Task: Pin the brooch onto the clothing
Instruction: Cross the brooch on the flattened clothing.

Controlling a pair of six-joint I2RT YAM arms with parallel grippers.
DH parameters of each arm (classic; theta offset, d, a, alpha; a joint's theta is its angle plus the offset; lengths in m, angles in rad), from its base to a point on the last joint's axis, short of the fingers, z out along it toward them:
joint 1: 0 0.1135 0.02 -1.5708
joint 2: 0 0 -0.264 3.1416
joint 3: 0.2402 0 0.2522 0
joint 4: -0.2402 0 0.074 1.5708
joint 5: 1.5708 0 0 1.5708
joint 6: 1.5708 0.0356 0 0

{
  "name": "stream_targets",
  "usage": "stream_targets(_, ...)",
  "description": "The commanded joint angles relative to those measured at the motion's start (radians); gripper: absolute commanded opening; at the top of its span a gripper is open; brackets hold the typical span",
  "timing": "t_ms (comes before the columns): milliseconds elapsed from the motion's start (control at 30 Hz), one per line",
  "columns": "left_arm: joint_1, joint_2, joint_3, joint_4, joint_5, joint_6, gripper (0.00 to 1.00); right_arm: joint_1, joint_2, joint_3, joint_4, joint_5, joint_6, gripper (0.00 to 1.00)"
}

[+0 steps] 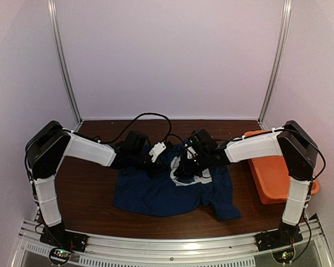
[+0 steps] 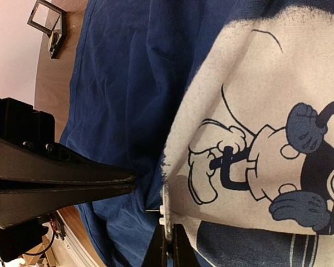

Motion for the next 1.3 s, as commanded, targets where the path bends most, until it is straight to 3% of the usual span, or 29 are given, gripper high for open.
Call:
stream_targets(0, 0.002, -0.034, -0.010, 0.059, -0.004, 0.010, 0.00, 0.008, 0.015, 0.005, 0.016, -0.072, -0.034, 0.00)
stream_targets(633, 0.002, -0.048, -0.015, 0.058, -0.039, -0.012, 0.00, -0.001, -0.020, -0.004, 0.029, -0.113, -0.051, 0.00)
stream_targets(1000, 0.002, -0.173, -0.099, 0.049, -0.151, -0.139, 0.48, -0.065, -0.031, -0.056, 0.018, -0.091, -0.064, 0.00)
stream_targets(1267, -0.020, -0.186, -0.156, 0.007, -0.264, -0.207, 0.93, -0.099, -0.042, -0.069, 0.000, -0.071, -0.085, 0.00)
